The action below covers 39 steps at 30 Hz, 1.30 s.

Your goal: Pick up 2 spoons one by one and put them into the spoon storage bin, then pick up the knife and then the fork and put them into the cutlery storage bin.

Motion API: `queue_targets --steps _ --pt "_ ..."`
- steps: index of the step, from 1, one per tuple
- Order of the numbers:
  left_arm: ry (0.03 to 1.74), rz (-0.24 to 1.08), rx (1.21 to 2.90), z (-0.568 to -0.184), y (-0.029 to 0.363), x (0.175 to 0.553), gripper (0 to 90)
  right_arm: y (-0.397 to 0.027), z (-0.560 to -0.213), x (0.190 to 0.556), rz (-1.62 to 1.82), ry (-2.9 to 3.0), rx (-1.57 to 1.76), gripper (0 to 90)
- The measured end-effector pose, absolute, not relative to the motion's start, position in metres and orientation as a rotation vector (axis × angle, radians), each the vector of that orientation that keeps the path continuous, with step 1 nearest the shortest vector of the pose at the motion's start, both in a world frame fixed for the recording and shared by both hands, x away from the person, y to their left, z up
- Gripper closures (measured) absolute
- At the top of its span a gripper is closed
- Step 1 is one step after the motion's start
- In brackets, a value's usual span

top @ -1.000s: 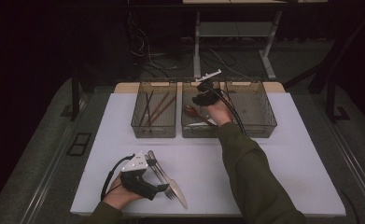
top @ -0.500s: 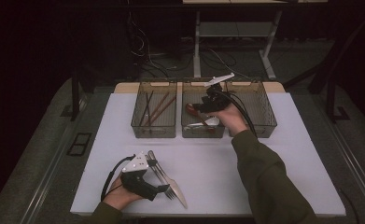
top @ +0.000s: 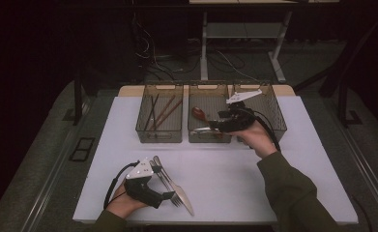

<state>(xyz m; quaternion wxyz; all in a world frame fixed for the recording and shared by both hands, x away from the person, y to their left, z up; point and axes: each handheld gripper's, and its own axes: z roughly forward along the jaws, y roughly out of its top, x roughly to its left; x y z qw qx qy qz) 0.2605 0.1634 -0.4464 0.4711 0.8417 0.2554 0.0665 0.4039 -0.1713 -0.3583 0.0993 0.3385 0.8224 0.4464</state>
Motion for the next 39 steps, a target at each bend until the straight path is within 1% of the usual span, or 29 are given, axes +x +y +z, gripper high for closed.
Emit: queue_targets --steps 6,11,15,21,25,29,33,36,39 --pt "0.624 0.163 2.067 -0.446 0.164 0.261 0.7 -0.184 -0.362 0.383 1.363 2.430 1.002 28.8" --pt "0.628 0.166 2.064 -0.446 0.165 0.261 0.7 -0.195 -0.367 0.368 1.401 2.399 1.011 25.3" --pt "0.633 0.165 2.060 -0.446 0.166 0.261 0.7 -0.206 -0.372 0.358 1.413 2.368 1.030 20.6" --pt "0.636 0.166 2.066 -0.445 0.166 0.260 0.9 -0.222 -0.382 0.341 1.444 2.340 1.039 18.1" --pt "0.643 0.172 2.058 -0.443 0.166 0.259 3.7 -0.232 -0.388 0.329 1.457 2.325 1.033 17.5" --pt "0.659 0.175 2.052 -0.441 0.167 0.260 8.1 -0.243 -0.395 0.318 1.456 2.317 1.041 17.5" --pt "0.676 0.181 2.041 -0.438 0.168 0.260 15.2 -0.254 -0.404 0.305 1.447 2.307 1.061 17.5" --pt "0.678 0.180 2.039 -0.436 0.168 0.259 23.0 -0.263 -0.412 0.294 1.449 2.303 1.068 17.5" --pt "0.676 0.177 2.047 -0.435 0.168 0.260 34.2 -0.269 -0.419 0.287 1.436 2.313 1.074 17.5"
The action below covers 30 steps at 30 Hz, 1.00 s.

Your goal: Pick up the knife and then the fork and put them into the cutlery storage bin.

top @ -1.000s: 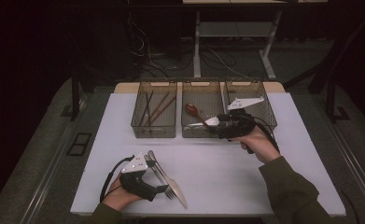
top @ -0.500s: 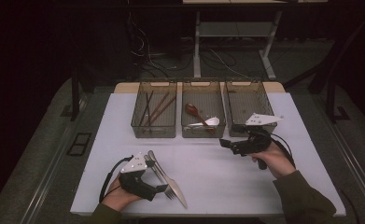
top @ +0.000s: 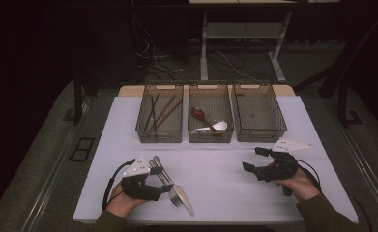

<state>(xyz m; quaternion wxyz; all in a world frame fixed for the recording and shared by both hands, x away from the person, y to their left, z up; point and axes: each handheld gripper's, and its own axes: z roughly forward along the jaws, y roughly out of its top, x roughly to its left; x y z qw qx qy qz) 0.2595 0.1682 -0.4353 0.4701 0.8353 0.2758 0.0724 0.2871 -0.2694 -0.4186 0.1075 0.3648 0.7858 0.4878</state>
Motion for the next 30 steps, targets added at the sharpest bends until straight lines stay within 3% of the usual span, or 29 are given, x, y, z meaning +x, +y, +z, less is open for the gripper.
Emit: queue_targets --steps 14,30 --pt "0.653 0.118 2.115 -0.432 0.156 0.256 88.7 -0.290 -0.437 0.255 1.389 2.335 1.079 17.5" --pt "0.627 0.097 2.244 -0.445 0.145 0.257 89.0 -0.290 -0.439 0.248 1.374 2.347 1.054 17.5"
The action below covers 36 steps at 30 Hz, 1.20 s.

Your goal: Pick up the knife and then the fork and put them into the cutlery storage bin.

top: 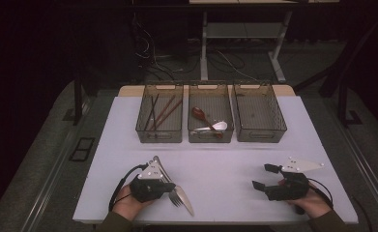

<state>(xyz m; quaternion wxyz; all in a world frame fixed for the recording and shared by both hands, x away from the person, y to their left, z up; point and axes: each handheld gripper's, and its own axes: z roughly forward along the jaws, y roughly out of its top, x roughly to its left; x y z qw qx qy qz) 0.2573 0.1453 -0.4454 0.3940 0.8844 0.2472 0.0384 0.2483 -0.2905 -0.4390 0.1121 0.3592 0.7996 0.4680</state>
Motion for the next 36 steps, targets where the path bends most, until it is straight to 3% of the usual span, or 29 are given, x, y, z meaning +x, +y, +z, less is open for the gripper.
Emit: queue_targets --steps 36 --pt "0.552 0.104 2.288 -0.448 0.113 0.276 89.0 -0.287 -0.440 0.248 1.344 2.363 1.031 17.6"
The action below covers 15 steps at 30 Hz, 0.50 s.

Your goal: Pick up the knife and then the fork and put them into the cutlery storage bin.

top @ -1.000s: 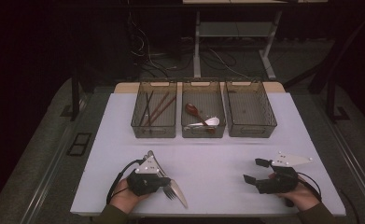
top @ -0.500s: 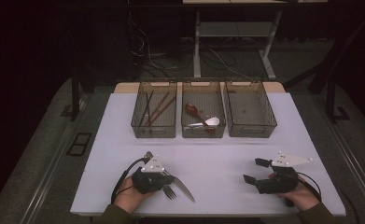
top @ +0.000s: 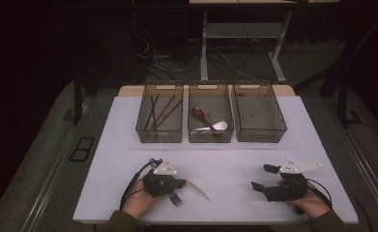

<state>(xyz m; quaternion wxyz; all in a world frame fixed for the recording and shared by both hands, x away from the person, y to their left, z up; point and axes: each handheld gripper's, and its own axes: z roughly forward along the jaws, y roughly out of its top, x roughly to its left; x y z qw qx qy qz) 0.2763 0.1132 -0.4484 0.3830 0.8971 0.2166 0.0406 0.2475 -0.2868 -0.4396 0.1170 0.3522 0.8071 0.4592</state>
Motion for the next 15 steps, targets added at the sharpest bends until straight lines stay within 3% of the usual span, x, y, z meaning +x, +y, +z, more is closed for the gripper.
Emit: queue_targets --steps 15 --pt "0.547 0.139 2.305 -0.448 0.098 0.297 89.0 -0.287 -0.440 0.248 1.340 2.363 1.027 17.6"
